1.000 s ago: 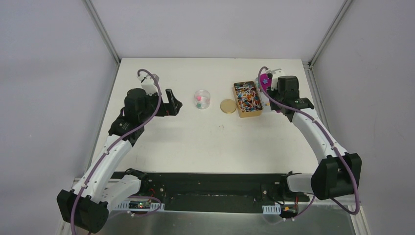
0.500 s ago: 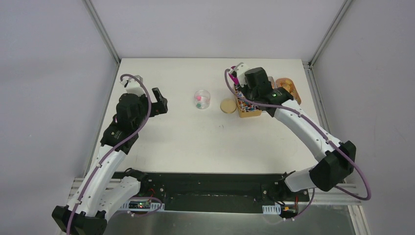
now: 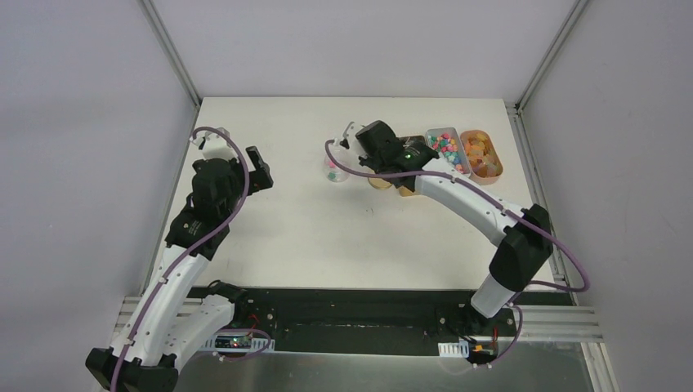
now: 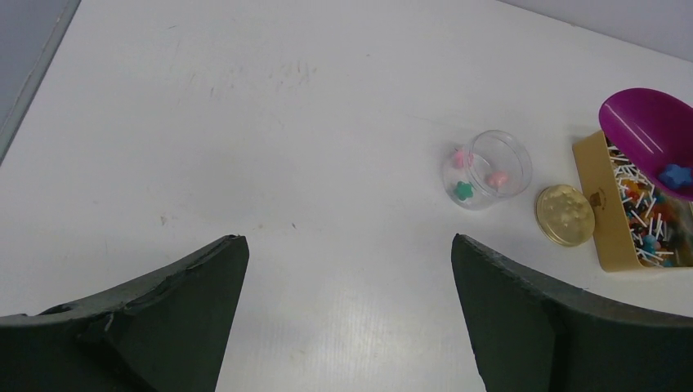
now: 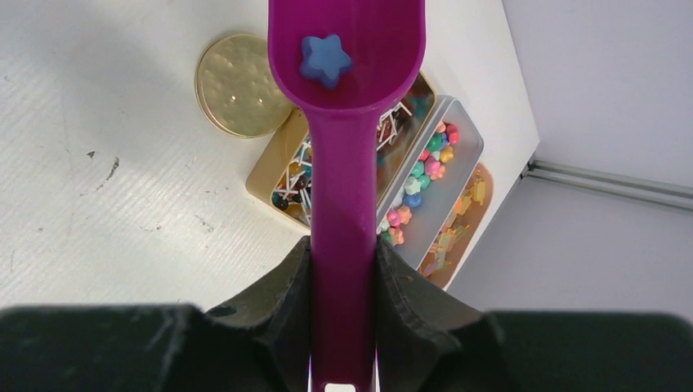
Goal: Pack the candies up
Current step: Place the fake candies in the packing bottle.
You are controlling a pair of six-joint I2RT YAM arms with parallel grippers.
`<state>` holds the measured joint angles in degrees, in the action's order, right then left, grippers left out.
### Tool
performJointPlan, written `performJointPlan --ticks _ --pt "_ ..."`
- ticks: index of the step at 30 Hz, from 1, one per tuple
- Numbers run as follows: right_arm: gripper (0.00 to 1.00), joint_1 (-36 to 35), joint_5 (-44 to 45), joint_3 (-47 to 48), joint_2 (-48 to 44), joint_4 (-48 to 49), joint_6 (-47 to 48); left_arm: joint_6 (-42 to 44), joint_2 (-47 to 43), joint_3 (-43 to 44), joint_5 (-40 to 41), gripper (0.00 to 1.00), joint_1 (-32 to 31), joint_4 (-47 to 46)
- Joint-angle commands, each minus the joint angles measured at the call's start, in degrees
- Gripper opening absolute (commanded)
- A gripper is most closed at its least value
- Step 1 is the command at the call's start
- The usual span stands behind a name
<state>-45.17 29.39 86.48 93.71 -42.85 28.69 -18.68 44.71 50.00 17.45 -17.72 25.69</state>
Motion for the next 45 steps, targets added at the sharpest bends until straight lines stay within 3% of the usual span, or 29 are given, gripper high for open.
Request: performJointPlan --ticks 1,15,29,38,45 --pt "0.00 -2.10 5.38 6.26 3.10 -1.46 2.83 -0.48 -1.27 1.95 2.41 0.99 -0.63 0.01" --pt "0.00 -9.19 15.06 13.45 14.80 -5.09 7.46 -0.75 -2.13 2.01 4.29 0.99 -0.65 0.50" --pt "0.00 -11.17 19.54 17.89 19.39 -8.61 8.05 -1.33 -2.52 2.12 6.04 0.99 -1.18 0.90" --pt "0.00 -10.68 16.05 16.46 15.32 -10.44 3.65 -2.33 -2.21 1.89 5.54 0.99 -1.18 1.10" --pt "0.00 -8.76 2.29 13.21 6.43 -11.26 -5.27 -4.73 -0.90 1.42 -1.54 0.91 -1.18 -0.66"
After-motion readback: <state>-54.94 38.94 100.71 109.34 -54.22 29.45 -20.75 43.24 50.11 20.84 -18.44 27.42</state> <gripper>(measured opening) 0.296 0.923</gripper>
